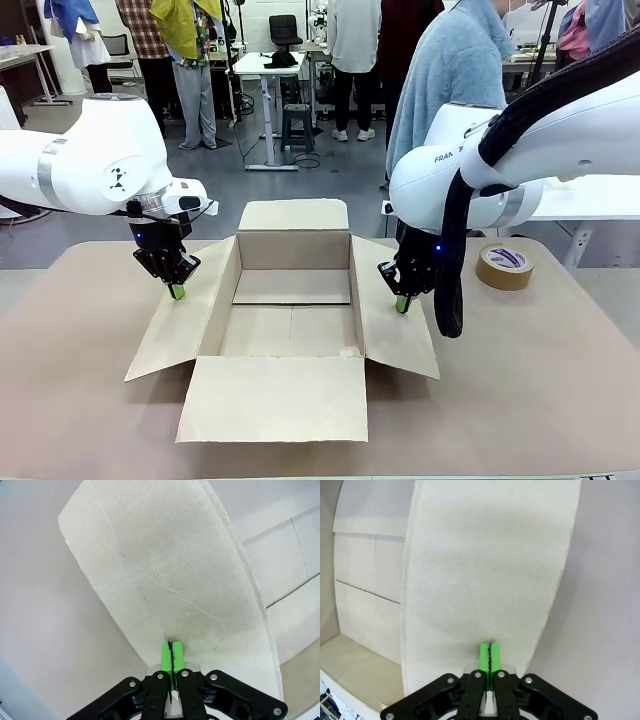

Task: Wrap the clocks to prevent damage.
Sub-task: Once the human has placed the objects inside and stepped back, release both hands from the side flaps of the Package Box.

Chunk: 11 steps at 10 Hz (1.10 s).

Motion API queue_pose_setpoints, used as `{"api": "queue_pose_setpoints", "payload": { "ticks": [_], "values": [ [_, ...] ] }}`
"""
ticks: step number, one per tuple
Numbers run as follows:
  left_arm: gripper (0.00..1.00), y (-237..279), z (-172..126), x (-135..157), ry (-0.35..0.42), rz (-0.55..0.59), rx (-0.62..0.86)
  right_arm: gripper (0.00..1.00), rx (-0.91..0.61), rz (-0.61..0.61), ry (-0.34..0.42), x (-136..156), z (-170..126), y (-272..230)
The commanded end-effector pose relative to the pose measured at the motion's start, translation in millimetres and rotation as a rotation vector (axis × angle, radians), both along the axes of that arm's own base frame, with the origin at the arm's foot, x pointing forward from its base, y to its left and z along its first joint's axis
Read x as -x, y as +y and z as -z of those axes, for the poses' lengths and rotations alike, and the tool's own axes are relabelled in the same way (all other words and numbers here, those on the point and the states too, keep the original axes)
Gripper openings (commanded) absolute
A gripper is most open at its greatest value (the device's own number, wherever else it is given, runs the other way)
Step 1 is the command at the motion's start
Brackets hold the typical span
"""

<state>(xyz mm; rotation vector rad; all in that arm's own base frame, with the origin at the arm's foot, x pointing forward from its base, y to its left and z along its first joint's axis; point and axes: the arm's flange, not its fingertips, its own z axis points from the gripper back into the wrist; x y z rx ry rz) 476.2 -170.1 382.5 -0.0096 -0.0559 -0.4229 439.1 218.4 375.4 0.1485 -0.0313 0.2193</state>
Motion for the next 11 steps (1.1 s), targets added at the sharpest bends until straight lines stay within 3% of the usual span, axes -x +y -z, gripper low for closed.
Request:
{"api": "queue_pose_setpoints", "payload": {
  "ticks": [1,11],
  "values": [
    [0.0,0.1,1.0,0.8,0.003,0.003,-0.005,0.01,0.003,0.001,0.004,1.8,2.3,0.2],
    [0.0,0.1,1.0,0.8,0.003,0.003,-0.005,0.01,0.003,0.001,0.004,1.8,2.3,0.2]
  ]
}}
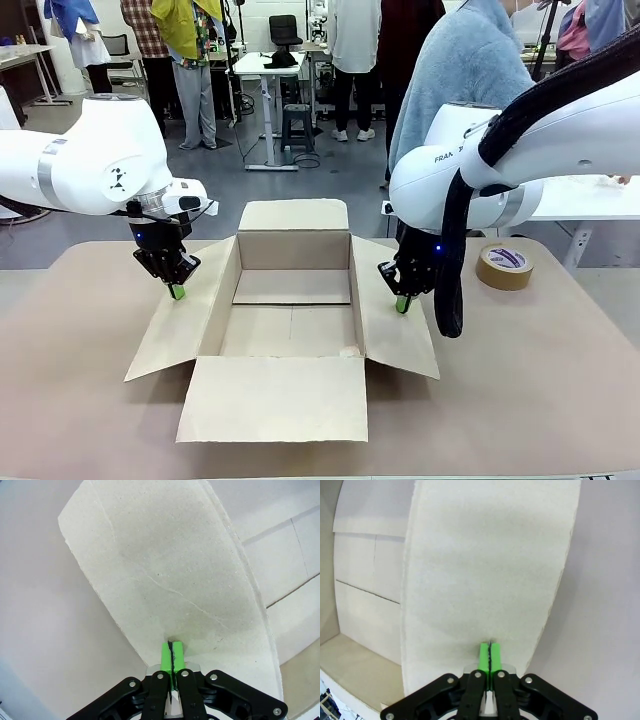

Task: Wrap the clocks to prevent damage.
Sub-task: Once the human has placed the objects inside and stepped back, release both hands from the side flaps of the Package Box.

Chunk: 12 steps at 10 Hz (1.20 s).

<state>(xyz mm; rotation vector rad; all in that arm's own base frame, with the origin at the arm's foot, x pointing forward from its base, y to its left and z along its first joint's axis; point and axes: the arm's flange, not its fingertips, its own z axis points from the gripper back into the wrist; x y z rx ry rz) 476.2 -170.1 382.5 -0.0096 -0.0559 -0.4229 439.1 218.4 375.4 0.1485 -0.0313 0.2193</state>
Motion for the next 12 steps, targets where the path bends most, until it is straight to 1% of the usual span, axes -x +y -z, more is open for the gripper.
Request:
{"api": "queue_pose_setpoints", "payload": {
  "ticks": [1,12],
  "values": [
    [0.0,0.1,1.0,0.8,0.003,0.003,-0.005,0.01,0.003,0.001,0.004,1.8,2.3,0.2],
    [0.0,0.1,1.0,0.8,0.003,0.003,-0.005,0.01,0.003,0.001,0.004,1.8,2.3,0.2]
  ]
}}
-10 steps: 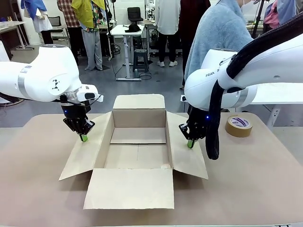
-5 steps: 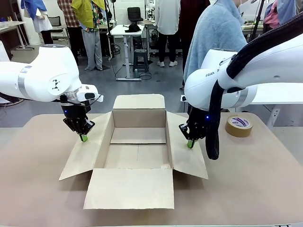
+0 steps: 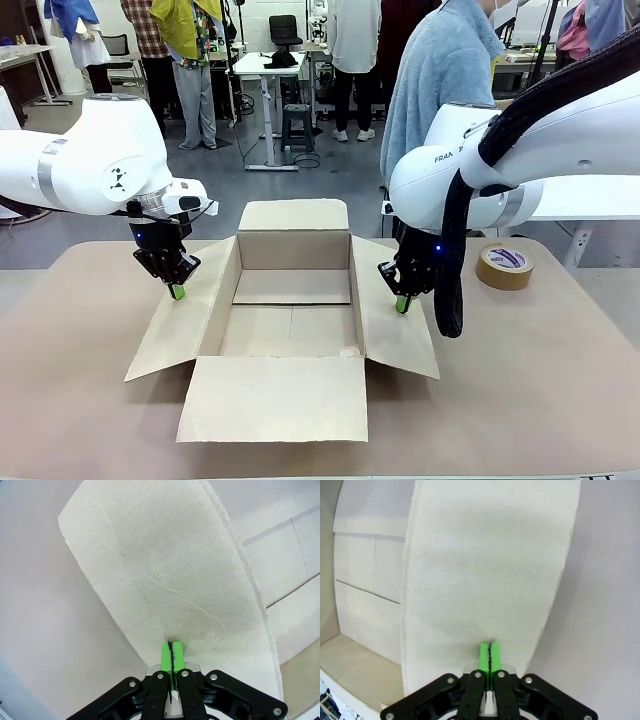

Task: Wrap the clocks to prevent damage.
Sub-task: Once the human has placed the objects inside and stepped back, release both hands from the side flaps of the Package Box.

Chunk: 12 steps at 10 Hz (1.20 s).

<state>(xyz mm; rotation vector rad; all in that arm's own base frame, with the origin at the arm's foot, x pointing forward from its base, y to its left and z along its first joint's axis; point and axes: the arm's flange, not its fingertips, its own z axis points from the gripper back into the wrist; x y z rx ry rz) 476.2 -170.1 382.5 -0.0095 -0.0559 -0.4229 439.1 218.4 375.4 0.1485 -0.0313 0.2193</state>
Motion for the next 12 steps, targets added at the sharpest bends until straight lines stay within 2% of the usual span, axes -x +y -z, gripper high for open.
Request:
{"api": "queue_pose_setpoints", "payload": {
  "ticks": [1,12],
  "values": [
    [0.0,0.1,1.0,0.8,0.003,0.003,-0.005,0.01,0.003,0.001,0.004,1.8,2.3,0.1],
    [0.0,0.1,1.0,0.8,0.003,0.003,-0.005,0.01,0.003,0.001,0.004,1.8,2.3,0.1]
  ]
}}
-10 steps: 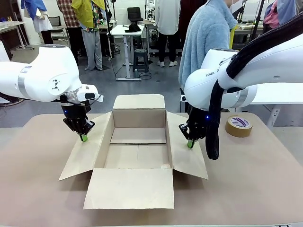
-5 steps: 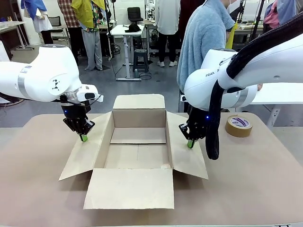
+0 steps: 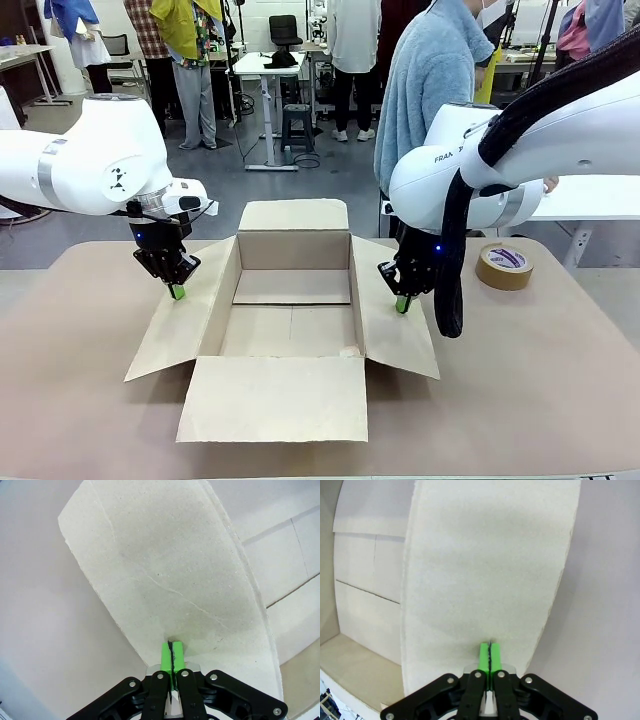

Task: Wrap the clocks to prevent damage.
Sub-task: Once the human has placed the objects inside and stepped back, release both hands from the side flaps of the Package Box.

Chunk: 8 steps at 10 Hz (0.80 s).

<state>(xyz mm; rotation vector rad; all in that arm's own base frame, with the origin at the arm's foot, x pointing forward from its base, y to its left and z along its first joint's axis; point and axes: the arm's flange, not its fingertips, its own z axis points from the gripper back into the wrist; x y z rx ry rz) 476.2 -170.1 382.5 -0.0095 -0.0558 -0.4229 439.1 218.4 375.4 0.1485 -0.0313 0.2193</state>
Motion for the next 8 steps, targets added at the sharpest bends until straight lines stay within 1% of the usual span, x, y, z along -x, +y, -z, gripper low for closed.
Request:
{"api": "queue_pose_setpoints", "payload": {
  "ticks": [1,8],
  "values": [
    [0.0,0.1,1.0,0.8,0.003,0.003,-0.005,0.01,0.003,0.001,0.004,1.8,2.3,0.1],
    [0.0,0.1,1.0,0.8,0.003,0.003,-0.005,0.01,0.003,0.001,0.004,1.8,2.3,0.1]
  ]
}}
